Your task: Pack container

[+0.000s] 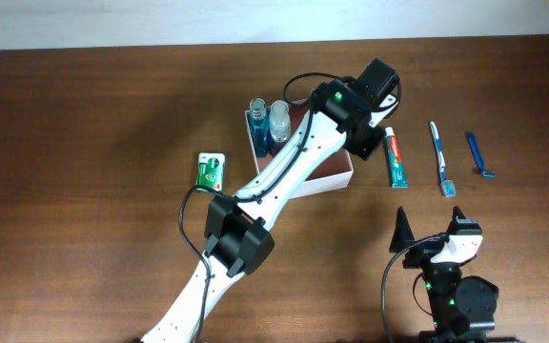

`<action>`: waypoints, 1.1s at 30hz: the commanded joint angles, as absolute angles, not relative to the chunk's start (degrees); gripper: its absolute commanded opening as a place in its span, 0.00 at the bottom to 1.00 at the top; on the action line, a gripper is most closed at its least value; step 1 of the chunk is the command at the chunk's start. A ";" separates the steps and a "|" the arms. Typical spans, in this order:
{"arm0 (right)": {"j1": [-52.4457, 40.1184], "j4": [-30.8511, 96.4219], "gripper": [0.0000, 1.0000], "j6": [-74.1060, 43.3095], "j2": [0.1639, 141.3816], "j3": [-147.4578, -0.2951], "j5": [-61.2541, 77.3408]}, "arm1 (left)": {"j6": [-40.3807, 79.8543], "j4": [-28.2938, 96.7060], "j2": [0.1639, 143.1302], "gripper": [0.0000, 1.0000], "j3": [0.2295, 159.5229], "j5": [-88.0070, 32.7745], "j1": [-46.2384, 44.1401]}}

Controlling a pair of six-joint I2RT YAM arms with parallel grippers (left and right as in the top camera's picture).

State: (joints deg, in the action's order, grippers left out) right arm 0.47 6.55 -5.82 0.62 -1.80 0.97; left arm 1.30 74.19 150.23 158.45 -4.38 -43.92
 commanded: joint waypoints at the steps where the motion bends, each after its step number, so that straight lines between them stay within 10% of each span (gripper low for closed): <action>1: 0.93 6.57 0.98 -5.78 0.25 -1.32 1.28 | 0.40 74.39 148.18 0.01 157.91 -5.39 -44.49; 33: 0.93 6.57 0.98 -5.78 0.25 -1.32 1.28 | -0.25 81.47 148.33 0.00 155.65 -5.15 -44.95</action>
